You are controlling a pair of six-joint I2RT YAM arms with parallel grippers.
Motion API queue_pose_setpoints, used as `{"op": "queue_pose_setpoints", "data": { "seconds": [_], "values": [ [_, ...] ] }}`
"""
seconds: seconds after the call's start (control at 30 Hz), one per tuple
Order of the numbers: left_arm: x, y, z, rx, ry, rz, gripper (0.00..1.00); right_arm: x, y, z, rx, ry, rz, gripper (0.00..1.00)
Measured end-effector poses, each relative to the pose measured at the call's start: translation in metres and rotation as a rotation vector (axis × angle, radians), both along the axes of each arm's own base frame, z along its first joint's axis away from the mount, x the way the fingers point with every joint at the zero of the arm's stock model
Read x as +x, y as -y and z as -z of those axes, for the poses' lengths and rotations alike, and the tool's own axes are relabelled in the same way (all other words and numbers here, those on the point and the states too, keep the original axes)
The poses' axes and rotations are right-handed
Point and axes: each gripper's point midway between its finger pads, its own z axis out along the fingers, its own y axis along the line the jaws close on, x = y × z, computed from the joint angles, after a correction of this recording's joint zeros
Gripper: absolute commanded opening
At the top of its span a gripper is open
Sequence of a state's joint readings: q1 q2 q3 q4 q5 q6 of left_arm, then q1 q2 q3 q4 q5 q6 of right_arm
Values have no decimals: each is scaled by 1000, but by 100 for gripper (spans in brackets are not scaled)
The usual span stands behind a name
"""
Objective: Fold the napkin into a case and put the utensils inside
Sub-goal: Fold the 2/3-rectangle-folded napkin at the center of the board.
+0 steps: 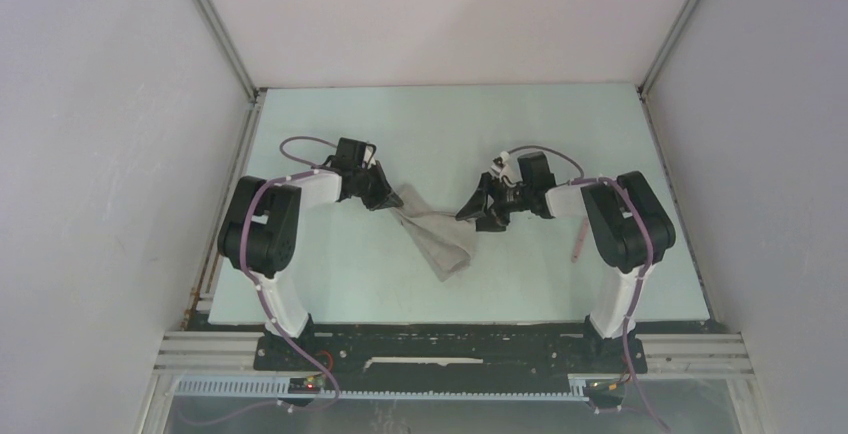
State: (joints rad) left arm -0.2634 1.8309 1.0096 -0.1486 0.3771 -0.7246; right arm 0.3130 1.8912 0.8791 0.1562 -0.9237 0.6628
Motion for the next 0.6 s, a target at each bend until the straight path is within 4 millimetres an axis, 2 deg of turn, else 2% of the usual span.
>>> {"op": "queue_pose_setpoints", "data": {
  "seconds": [0.13, 0.23, 0.4, 0.6],
  "values": [
    [0, 0, 0, 0, 1, 0, 0, 2, -6, -9, 42, 21, -12, 68],
    [0, 0, 0, 1, 2, 0, 0, -4, -11, -16, 67, 24, -26, 67],
    [0, -2, -1, 10, 5, -5, 0, -32, -29, -25, 88, 21, -92, 66],
    [-1, -3, -1, 16, 7, -8, 0, -65, -53, -35, 83, 37, -176, 69]
  ]
}}
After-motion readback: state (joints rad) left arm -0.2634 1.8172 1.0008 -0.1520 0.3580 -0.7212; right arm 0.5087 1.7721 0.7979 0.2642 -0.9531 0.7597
